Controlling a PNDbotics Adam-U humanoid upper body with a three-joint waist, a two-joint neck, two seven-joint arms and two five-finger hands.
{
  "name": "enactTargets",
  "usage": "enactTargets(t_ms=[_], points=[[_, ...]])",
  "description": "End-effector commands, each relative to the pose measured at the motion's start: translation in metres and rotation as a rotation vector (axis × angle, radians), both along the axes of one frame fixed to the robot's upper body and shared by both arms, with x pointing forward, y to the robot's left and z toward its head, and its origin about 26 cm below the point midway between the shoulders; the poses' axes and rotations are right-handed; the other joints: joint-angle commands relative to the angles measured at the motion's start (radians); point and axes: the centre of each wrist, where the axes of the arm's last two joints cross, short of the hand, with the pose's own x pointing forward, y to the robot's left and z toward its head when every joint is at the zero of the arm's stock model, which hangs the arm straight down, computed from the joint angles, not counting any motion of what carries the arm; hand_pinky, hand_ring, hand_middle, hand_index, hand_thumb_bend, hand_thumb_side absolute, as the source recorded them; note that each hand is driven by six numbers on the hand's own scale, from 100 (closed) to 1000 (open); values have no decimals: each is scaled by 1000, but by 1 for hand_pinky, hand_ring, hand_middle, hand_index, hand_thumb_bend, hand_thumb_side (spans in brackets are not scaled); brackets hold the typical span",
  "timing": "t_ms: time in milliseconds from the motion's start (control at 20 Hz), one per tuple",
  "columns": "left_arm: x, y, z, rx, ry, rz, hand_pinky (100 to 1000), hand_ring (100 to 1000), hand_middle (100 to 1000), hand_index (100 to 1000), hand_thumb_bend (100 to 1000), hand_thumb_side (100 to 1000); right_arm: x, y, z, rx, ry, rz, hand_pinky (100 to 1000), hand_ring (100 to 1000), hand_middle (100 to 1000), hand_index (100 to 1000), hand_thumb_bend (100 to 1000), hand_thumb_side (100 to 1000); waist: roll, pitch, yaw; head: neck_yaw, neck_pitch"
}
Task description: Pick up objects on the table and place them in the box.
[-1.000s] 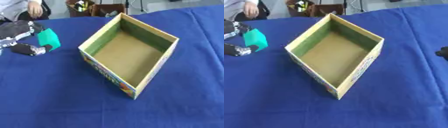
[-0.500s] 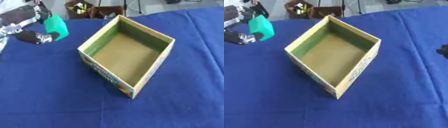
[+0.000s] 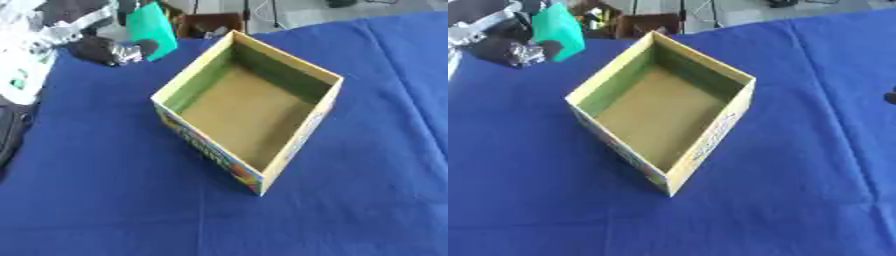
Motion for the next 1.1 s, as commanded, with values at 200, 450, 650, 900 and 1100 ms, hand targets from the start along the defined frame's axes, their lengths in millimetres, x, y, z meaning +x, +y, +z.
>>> enactTargets(t_ms=[200,450,650,900,1100], points=[[-3,-23,12,42,-44,-25,483,564,530,666,100,862,1,6,12,2,-34,51,946,912,713,847,100,847,-11,-13,-23,28,-1],[3,-48,-7,96,-3,-39,482,564,528,664,100,858,2,8,15,20,-39,63,947,912,716,849,100,844,-14,-9,-27,29,-6],[8,-54,-26,117,49,-38,478,559,529,661,100,830,3,7,16,31,-38,56,949,911,704,848,100,845,-16,-7,-26,23,-9],[18,-51,-49,88,150,-26,473,551,526,654,115,794,3,8,15,30,-32,47,949,912,710,846,100,839,-18,-1,-28,21,-17],[25,-46,-64,71,223,-9,469,547,524,651,131,775,3,9,16,38,-47,48,950,910,709,845,100,840,-19,4,-28,18,-23]])
